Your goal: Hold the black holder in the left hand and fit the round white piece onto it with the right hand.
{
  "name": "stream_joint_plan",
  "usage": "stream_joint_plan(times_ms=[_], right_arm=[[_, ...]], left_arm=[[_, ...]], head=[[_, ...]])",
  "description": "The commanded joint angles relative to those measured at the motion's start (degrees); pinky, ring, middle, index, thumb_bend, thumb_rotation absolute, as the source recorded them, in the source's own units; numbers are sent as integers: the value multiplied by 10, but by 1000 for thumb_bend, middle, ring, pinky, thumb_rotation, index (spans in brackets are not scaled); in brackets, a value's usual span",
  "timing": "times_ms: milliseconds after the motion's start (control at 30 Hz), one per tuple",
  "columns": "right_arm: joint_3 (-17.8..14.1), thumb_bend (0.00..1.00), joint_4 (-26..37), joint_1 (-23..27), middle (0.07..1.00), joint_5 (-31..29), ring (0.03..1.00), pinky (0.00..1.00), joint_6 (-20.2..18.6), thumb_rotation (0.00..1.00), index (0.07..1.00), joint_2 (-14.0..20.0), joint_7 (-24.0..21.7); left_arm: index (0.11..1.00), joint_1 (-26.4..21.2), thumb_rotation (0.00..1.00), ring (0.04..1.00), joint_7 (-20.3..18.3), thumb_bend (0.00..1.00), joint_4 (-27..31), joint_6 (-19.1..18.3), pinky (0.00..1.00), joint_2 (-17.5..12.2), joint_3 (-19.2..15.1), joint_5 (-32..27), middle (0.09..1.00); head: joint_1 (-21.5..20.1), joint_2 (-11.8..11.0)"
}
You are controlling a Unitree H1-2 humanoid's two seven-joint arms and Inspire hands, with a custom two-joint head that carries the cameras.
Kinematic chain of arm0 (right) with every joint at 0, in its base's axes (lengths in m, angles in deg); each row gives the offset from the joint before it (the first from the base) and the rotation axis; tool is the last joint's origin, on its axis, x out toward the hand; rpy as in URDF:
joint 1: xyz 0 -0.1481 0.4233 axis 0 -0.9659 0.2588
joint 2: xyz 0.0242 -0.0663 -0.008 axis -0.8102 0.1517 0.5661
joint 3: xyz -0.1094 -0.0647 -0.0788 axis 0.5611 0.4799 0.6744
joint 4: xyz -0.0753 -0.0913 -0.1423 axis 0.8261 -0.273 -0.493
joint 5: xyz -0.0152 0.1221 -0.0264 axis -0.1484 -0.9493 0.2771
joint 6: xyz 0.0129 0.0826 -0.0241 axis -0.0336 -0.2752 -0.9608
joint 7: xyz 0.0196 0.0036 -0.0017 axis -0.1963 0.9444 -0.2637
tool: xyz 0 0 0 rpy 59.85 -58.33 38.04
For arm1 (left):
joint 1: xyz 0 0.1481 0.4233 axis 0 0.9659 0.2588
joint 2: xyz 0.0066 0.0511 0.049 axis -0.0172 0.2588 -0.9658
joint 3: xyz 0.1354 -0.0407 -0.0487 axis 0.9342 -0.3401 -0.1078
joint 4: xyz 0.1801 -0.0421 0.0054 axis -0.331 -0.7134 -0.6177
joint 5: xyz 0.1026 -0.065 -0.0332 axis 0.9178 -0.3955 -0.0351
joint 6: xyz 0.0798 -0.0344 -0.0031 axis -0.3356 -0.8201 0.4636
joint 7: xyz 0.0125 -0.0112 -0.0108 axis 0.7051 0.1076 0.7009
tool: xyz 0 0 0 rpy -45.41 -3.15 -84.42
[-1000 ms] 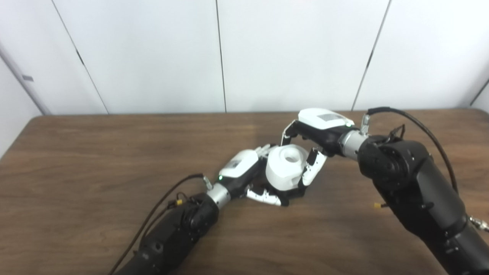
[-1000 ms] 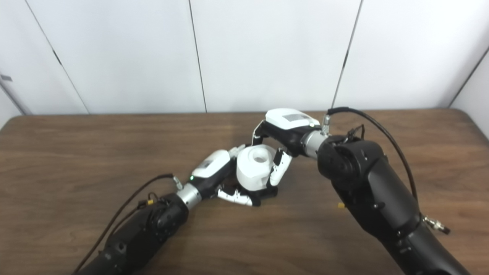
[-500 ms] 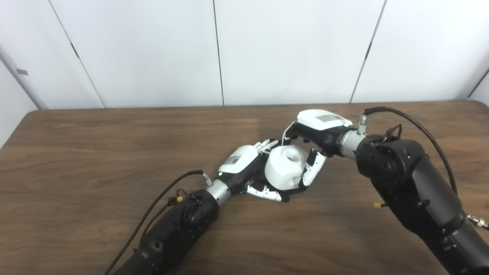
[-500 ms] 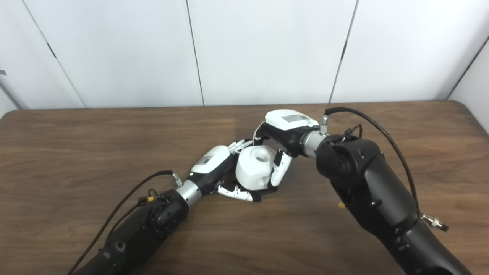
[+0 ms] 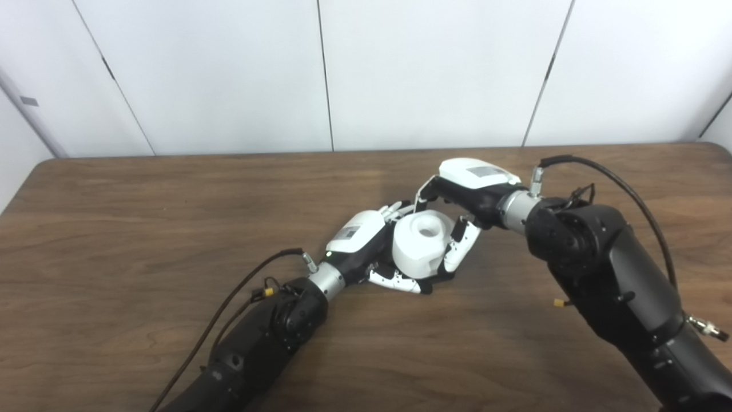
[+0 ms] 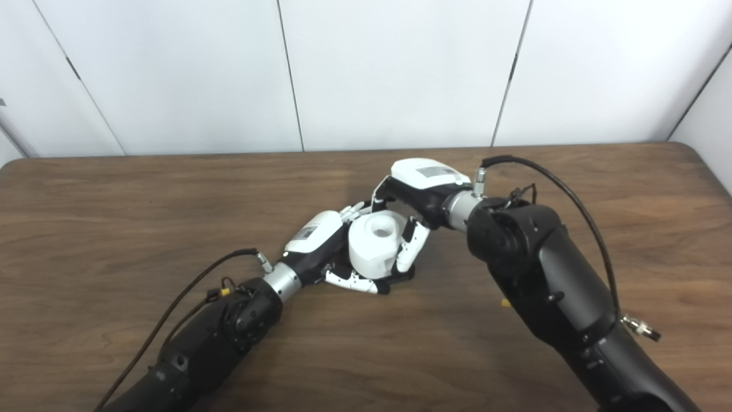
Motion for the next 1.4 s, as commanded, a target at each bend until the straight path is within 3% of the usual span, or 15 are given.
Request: stream_joint_plan(times_ms=[0,500,567,667,767,1000,1367], right_arm=[[10,525,-19,2,749,8,820,751,8,139,482,-4,12],[29,525,13,15,740,11,766,674,0,142,492,-28,-15],[26,756,19,14,751,9,750,655,0,148,683,-27,-18],[24,847,26,14,841,15,780,649,-3,173,907,-24,-25],[19,915,27,11,940,21,832,638,0,204,991,-20,-18],[9,950,27,9,980,26,852,656,3,202,1000,-17,-8],[-5,917,27,14,927,18,840,673,12,208,1000,-13,-6]], left_arm=[[481,50,60,1000,-54,524,-21,-17,1000,12,40,28,948],[481,47,60,1000,-59,524,-21,-24,1000,13,47,34,965],[481,48,60,1000,-61,524,-21,-26,1000,13,47,33,970],[481,49,60,1000,-65,524,-19,-26,1000,10,46,30,971],[481,49,59,1000,-66,523,-19,-24,1000,9,44,25,966],[481,49,60,1000,-64,524,-24,-19,1000,7,44,24,964],[481,50,61,1000,-67,524,-23,-20,1000,6,42,20,965]], head=[[0,0],[-7,0],[-8,0],[-11,-1],[-13,0],[-18,0],[-18,0]])
